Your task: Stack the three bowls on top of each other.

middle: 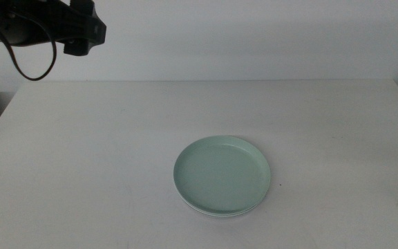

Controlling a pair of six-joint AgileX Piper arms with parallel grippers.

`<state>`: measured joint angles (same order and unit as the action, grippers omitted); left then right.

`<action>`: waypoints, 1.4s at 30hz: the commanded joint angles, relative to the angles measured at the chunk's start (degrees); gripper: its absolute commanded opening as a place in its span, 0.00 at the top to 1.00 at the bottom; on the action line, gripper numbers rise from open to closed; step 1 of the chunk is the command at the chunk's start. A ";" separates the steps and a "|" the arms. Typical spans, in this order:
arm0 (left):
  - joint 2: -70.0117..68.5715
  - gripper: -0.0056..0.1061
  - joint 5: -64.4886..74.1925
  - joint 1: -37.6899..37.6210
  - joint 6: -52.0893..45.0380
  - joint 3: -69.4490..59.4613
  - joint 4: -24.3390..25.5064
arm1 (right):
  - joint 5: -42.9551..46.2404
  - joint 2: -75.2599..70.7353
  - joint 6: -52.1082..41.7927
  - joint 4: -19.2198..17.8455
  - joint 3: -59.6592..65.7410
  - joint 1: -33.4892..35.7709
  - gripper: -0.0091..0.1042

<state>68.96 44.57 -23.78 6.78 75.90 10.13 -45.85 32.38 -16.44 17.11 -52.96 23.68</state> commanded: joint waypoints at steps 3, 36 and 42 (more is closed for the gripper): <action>0.57 0.14 -3.36 -0.05 0.86 1.29 0.65 | 4.92 0.32 -0.72 -2.19 -0.49 0.13 0.45; -53.01 0.14 -29.70 20.25 0.86 -54.70 -7.65 | 33.15 -18.15 -0.72 -10.86 41.62 -16.60 0.45; -64.64 0.14 -31.20 20.57 0.86 -65.24 -9.25 | 34.45 -27.01 -0.72 -10.20 50.27 -16.62 0.45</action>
<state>5.92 18.42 -3.19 6.78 11.27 1.68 -16.21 6.46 -16.44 6.89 -2.82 7.51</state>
